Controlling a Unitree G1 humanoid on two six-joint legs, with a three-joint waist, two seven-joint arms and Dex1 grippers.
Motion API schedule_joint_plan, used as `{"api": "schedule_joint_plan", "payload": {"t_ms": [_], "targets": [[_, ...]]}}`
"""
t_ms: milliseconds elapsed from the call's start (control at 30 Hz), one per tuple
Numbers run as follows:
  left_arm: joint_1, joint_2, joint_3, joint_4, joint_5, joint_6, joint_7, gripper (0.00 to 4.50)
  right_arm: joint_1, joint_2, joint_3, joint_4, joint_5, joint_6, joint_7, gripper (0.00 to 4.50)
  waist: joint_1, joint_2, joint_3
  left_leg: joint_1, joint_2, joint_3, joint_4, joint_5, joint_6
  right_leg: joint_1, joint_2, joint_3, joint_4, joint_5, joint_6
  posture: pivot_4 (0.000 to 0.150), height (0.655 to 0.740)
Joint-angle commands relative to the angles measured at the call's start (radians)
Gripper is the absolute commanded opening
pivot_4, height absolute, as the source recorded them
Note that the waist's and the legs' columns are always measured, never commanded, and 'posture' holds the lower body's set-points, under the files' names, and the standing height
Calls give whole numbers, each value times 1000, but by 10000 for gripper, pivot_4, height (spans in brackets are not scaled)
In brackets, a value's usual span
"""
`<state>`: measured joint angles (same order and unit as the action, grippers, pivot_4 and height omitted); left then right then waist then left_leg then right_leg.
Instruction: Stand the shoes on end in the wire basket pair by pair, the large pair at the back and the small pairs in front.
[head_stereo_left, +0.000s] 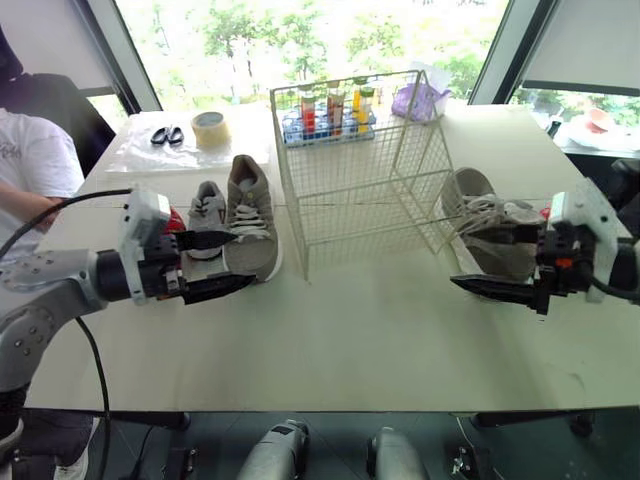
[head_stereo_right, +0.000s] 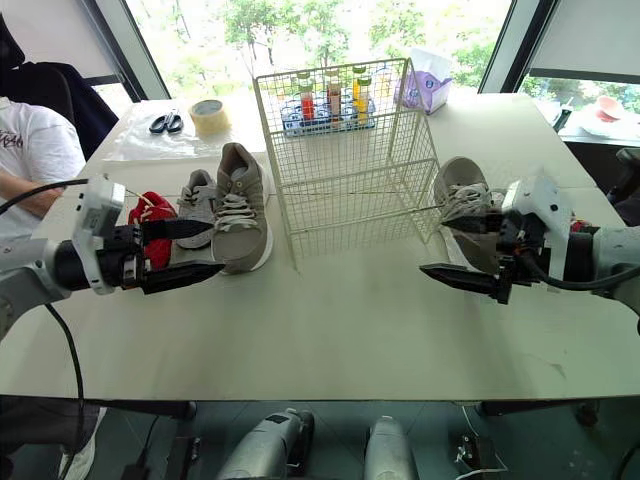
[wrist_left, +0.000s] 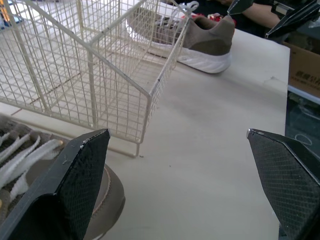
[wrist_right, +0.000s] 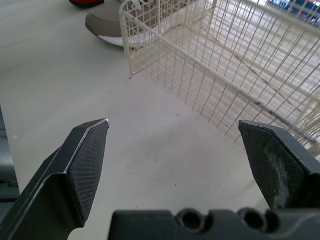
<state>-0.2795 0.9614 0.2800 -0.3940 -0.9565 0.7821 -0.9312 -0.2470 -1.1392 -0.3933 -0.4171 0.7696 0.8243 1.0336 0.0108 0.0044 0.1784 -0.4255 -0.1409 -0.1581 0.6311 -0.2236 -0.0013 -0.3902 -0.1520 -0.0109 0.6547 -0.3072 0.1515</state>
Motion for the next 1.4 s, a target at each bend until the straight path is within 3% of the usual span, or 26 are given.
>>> {"api": "schedule_joint_plan", "payload": {"t_ms": [33,533,800,967,1167,1333,1400], "targets": [[-5,11,26,-14,-10,6,-12,44843,-46,-16,12,4,6,-14,10,45000,0,0,0,0,0,0,0,0,0,0,0,0,0,0,0,1500,7400],[-25,-2,20,-58,-37,33,13,44843,-169,-15,131,50,-69,-73,16,45000,-2,0,0,0,0,0,0,0,0,-1,0,1,0,0,0,1500,7400],[-99,-33,-42,-37,-10,30,12,44843,-462,32,481,330,-443,-415,132,45000,-22,0,1,0,0,2,0,3,-5,-1,1,1,0,0,0,1500,7400],[-124,-48,-66,-39,6,24,20,44843,-591,107,623,558,-633,-610,202,45000,-30,-1,1,0,0,4,0,3,-6,-3,1,2,0,0,0,1500,7400],[-108,-63,-66,-58,30,13,26,44843,-688,202,703,800,-791,-783,214,45000,-32,-1,1,0,0,8,0,4,-6,-5,1,5,3,0,0,1500,7400],[-91,-73,-56,-72,42,8,35,44843,-729,262,705,891,-834,-828,227,45000,-28,-1,1,0,1,9,1,4,-6,-5,1,6,5,0,0,1500,7400],[-84,-74,-57,-73,50,1,35,45000,-738,273,702,904,-844,-834,235,39426,-25,-1,1,0,0,9,1,4,-6,-6,1,6,6,0,0,1500,7400]]}}
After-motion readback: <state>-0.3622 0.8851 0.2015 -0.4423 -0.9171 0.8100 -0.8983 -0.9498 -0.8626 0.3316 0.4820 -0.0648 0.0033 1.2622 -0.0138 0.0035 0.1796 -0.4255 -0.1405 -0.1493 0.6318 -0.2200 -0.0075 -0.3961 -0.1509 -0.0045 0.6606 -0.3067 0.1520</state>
